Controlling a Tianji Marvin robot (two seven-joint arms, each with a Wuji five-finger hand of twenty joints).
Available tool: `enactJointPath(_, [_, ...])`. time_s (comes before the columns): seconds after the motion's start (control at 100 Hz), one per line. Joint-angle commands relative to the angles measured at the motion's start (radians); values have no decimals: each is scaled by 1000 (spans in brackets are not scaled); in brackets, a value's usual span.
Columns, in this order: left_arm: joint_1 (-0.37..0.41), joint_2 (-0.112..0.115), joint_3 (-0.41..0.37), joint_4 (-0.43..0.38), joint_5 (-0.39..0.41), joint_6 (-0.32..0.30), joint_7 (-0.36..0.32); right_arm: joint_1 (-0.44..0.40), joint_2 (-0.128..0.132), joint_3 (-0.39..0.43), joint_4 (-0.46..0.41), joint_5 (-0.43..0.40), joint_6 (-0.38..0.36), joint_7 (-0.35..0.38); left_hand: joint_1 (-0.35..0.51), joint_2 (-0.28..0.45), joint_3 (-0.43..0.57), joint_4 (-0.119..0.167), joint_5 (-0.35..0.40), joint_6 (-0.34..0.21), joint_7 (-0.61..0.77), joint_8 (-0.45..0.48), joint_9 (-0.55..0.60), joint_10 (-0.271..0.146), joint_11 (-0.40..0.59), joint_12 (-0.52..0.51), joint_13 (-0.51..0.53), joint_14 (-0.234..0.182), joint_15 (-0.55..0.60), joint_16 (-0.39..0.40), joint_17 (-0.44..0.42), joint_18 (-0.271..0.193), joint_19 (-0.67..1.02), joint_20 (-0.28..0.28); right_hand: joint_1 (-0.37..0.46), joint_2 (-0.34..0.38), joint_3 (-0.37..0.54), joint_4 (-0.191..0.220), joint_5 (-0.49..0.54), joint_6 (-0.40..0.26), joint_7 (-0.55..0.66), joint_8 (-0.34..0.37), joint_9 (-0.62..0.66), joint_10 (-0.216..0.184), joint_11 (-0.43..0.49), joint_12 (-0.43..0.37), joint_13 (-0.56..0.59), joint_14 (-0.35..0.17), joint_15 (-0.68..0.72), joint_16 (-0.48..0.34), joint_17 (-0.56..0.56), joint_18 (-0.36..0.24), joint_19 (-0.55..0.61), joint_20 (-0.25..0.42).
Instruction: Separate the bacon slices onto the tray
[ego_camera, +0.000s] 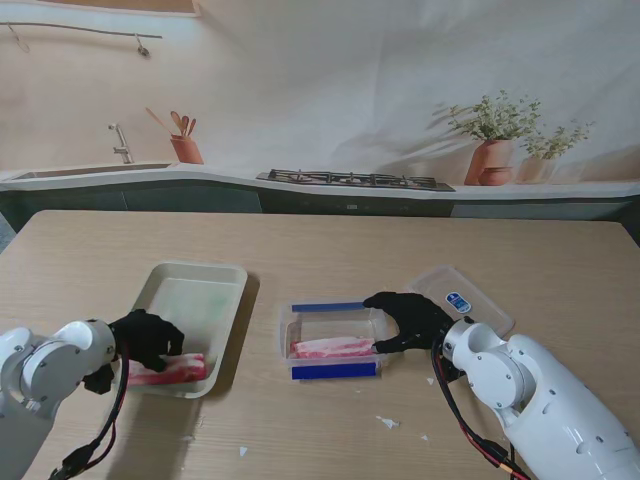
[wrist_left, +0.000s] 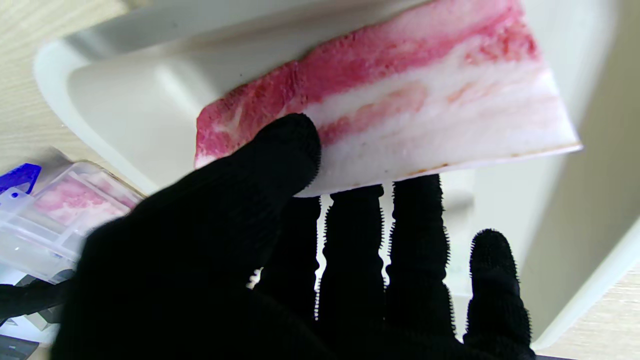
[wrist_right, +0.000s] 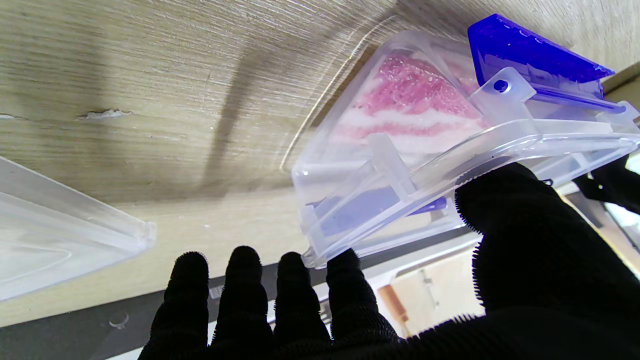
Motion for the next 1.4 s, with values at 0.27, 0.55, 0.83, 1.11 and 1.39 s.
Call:
enactJointPath(0.27, [0,6,-7,12,66,-58,-11,-7,-6,-3,-3,0,4,16,-117,58,35,51,-42,74,-315,-170,-369,-28,69,-471,-189,9,-199,-179,-61,14,-222,-12,16,13,-11,-14,-13,7,-20,-15,-14,-16,15,5,-28,-36,-8,2,-1,-1,11,28])
enactJointPath(0.55, [-1,7,-16,12,47,-67,-17,-5,-6,-4,-2,0,1,16,-210,71,-54,49,-182,44,-518,-228,-543,1,-12,-552,-300,23,-309,-235,-66,11,-341,2,17,12,-13,-14,-13,8,-20,-15,-14,-17,15,5,-28,-37,-8,2,-2,-1,11,28])
enactJointPath(0.83, [19,1,-56,-40,-8,-91,6,-4,-5,-6,0,0,-1,17,-253,128,-155,63,-248,77,-524,-217,-672,23,-10,-568,-388,42,-352,-244,-18,-2,-188,137,18,10,-12,-13,-14,8,-21,-15,-14,-16,14,5,-28,-37,-8,2,-2,-1,11,28])
enactJointPath(1.11, [2,14,-65,-145,-58,-100,-89,2,-4,-11,2,3,-11,21,-246,133,-158,63,-246,106,-481,-187,-654,2,26,-533,-372,31,-324,-233,-4,-15,-72,146,16,7,-12,-14,-17,6,-22,-15,-14,-18,13,4,-27,-37,-8,2,0,0,11,28])
enactJointPath(1.39, [-23,-7,-7,-156,-109,-53,8,-2,-6,-4,1,1,-15,11,-238,134,-155,58,-264,131,-523,-208,-662,34,14,-530,-364,48,-318,-229,45,40,-53,132,14,6,-10,-14,-16,5,-22,-15,-14,-17,14,5,-28,-37,-8,2,0,1,10,27])
